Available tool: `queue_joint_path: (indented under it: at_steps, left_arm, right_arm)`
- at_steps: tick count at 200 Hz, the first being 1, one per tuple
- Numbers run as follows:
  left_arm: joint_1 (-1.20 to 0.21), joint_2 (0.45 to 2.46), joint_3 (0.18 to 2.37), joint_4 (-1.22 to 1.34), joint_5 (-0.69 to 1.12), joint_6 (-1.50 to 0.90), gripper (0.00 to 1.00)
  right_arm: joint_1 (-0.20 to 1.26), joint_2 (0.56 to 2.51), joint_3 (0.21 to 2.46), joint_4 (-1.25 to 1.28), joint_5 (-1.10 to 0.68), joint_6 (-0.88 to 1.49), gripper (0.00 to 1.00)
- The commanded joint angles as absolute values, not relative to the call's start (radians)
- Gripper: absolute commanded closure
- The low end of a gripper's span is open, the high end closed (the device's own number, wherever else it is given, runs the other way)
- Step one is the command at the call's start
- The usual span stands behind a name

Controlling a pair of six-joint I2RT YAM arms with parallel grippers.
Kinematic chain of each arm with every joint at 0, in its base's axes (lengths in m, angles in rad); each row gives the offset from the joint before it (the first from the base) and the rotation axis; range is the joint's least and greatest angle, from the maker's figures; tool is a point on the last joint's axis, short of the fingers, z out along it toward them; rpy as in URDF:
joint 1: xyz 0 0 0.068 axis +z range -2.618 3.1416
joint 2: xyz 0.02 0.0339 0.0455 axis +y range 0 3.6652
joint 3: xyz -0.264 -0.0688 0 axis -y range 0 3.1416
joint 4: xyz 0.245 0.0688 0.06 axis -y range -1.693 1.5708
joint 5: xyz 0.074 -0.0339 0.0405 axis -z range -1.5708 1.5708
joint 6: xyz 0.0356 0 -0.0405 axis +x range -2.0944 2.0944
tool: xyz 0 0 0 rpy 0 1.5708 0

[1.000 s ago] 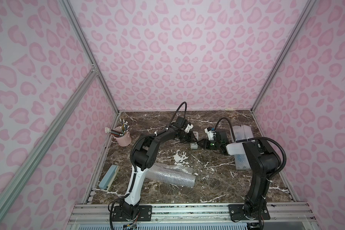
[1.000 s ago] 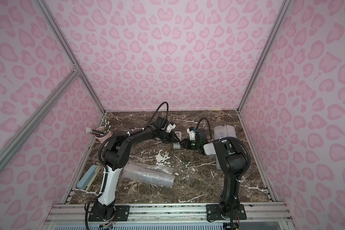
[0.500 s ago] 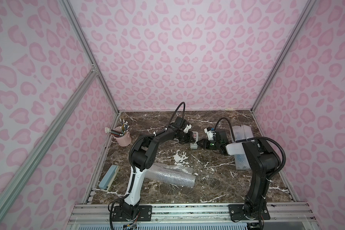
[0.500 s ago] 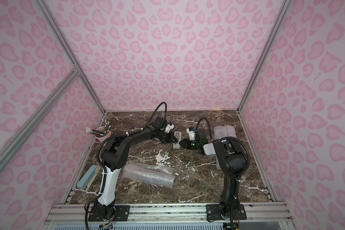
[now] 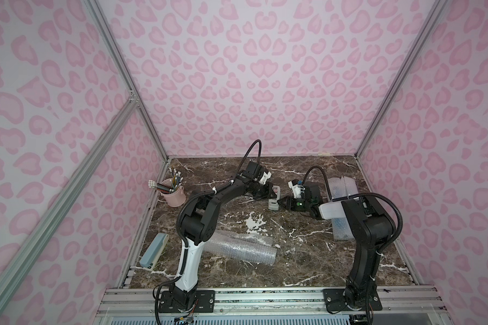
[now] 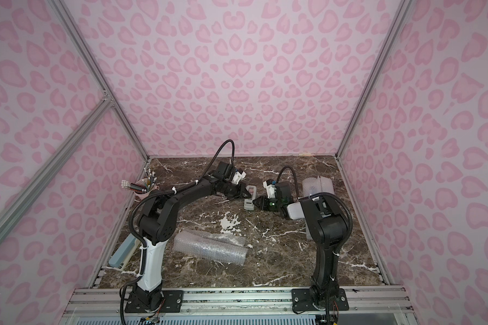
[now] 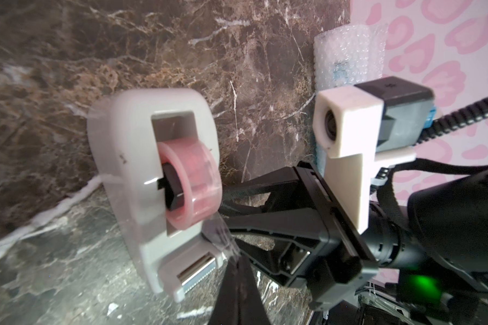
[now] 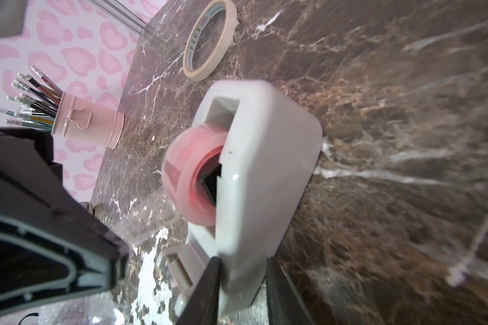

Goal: Wrap wine bottles in bubble wrap
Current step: Tear off the tape using the Tape Cutter.

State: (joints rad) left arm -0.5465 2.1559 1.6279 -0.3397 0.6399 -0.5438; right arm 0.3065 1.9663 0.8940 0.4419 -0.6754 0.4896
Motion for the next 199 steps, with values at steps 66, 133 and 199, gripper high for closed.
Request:
queue_joint_path:
  at_steps: [66,133,199]
  left_arm:
    - [-0.571,2.118,1.522,-0.429,0.659,-0.497,0.97]
    - [-0.578,2.151,1.488,-0.467,0.615,-0.460,0.97]
    - [-0.584,2.205,1.494,-0.532,0.522,-0.415,0.97]
  right_arm:
    - [0.309,1.995,0.895,0.347,-0.610,0.485,0.72]
    - [0.310,2.003,0.896,0.339,-0.600,0.479,0.72]
    - [0.313,2.010,0.912,0.328,-0.579,0.479,0.72]
